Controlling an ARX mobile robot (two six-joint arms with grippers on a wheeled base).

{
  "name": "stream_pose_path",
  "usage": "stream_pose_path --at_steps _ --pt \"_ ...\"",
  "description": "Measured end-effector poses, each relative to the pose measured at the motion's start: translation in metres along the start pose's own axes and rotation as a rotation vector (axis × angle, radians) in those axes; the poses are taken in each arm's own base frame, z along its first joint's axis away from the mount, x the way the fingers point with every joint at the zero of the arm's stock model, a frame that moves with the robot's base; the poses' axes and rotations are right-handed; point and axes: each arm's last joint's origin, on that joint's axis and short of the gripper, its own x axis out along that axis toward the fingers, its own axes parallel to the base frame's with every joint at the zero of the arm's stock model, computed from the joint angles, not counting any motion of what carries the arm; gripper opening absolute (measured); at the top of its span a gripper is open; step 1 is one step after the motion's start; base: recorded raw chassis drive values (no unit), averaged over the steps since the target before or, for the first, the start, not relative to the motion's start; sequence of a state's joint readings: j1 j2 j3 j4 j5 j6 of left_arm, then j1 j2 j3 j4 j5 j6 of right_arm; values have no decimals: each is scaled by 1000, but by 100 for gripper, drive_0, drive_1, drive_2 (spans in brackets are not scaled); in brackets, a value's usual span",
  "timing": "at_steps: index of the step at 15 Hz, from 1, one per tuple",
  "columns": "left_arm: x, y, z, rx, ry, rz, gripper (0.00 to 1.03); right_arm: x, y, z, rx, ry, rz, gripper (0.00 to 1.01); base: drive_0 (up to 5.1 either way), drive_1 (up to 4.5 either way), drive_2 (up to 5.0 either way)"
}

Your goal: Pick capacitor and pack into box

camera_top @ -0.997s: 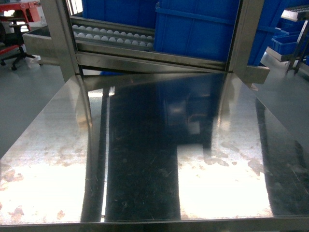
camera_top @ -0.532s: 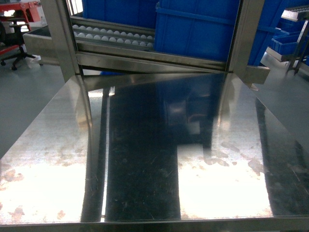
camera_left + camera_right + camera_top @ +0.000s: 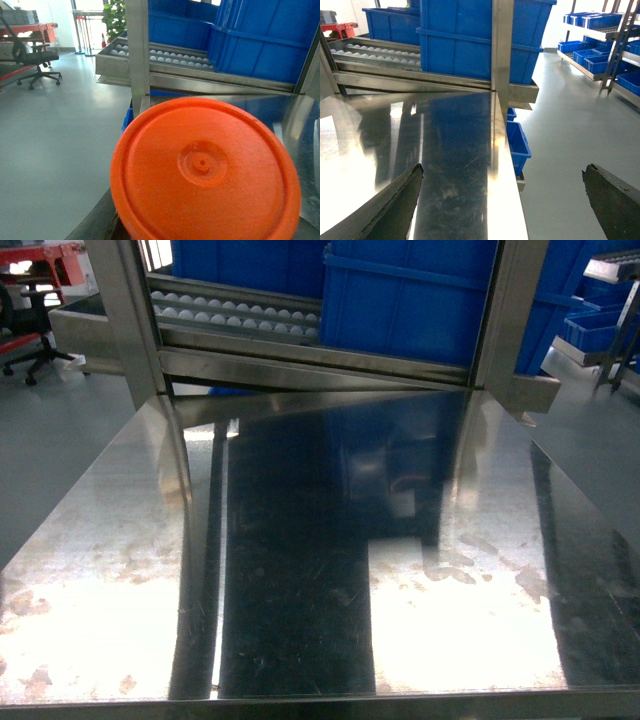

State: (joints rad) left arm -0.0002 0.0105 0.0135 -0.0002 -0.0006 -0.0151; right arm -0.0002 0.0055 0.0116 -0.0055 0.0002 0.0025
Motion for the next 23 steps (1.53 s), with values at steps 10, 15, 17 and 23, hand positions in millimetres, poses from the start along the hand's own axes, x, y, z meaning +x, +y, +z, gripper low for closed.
stream_pose_path --at_steps 10,15,17,23 --pt "0 0 -1 0 7 0 44 0 0 0 0 0 0 98 0 0 0" --pt "0 0 -1 0 6 0 44 0 0 0 0 -1 0 98 0 0 0" --pt "0 0 0 0 2 -1 44 0 0 0 0 -4 0 98 0 0 0" --pt "0 0 -1 2 6 1 44 0 0 0 0 -2 0 98 0 0 0"
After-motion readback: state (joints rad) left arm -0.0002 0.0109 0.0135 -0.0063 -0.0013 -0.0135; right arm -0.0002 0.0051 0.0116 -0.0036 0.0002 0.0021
